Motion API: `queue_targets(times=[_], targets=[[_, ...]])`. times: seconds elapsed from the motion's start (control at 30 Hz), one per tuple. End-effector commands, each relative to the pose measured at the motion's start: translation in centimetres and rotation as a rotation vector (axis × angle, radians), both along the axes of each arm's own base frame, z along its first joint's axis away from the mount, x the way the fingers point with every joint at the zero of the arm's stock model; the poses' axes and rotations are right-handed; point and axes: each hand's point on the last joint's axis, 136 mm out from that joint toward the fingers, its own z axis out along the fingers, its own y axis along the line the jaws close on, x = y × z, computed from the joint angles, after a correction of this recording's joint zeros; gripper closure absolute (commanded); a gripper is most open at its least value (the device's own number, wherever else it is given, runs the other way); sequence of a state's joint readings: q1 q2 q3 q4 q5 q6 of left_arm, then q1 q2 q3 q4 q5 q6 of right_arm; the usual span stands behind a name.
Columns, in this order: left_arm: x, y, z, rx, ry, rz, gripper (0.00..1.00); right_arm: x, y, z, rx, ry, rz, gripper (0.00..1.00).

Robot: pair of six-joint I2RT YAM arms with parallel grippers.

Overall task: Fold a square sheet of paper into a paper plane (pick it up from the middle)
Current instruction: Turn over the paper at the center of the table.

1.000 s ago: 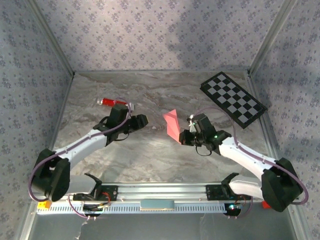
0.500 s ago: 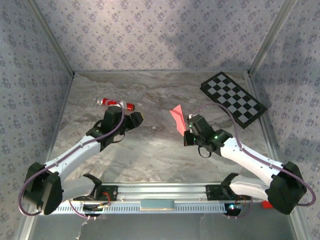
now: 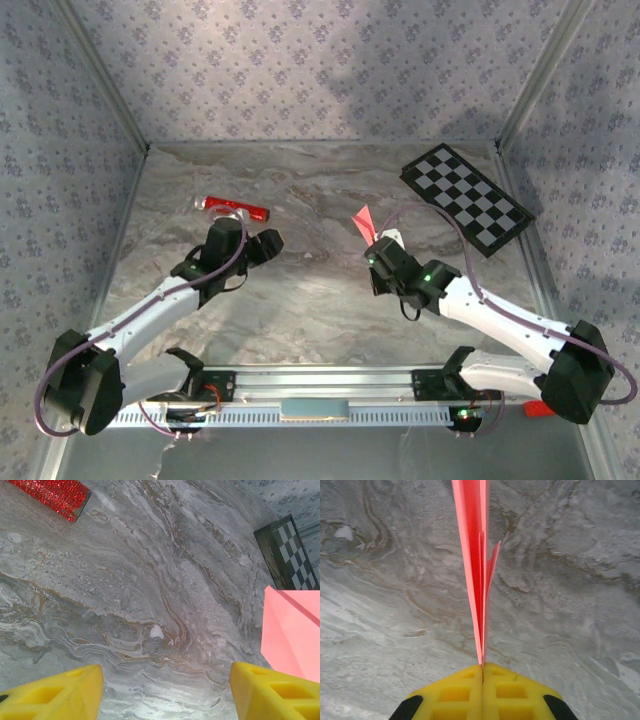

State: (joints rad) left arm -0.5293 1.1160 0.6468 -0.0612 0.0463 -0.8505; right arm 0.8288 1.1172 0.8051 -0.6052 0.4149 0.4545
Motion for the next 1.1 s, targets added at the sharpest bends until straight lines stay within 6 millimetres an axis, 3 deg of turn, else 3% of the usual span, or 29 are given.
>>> queue_targets(times=[0.0,0.23,0.53,0.77,1.07], targets=[[0.1,0.6,0.6,-0.006,-0.01,0.023,0.32,0.4,-2.3,1.7,-0.118,-0.076,-0.069,0.99],[0.0,0.9,0.6,-0.011,-0.003,0.029,0.31,0.7,-4.0,2.4,-0.313,-0.108,-0.116,0.99],[0.0,1.5,0.7,-0.012,-0.002,0.05,0.31,1.2,-2.0,1.4,-0.585,-0.095,-0.05,1.0],[0.1,2.1,0.7,-0.005,0.005,0.064,0.29,1.1,1.3,-1.8,-0.676,-0.014,0.063,1.0],[0.0,3.8,1.0,0.009,0.005,0.116,0.28,-0.8,5.8,-7.2,-0.686,0.145,0.226,0.97]])
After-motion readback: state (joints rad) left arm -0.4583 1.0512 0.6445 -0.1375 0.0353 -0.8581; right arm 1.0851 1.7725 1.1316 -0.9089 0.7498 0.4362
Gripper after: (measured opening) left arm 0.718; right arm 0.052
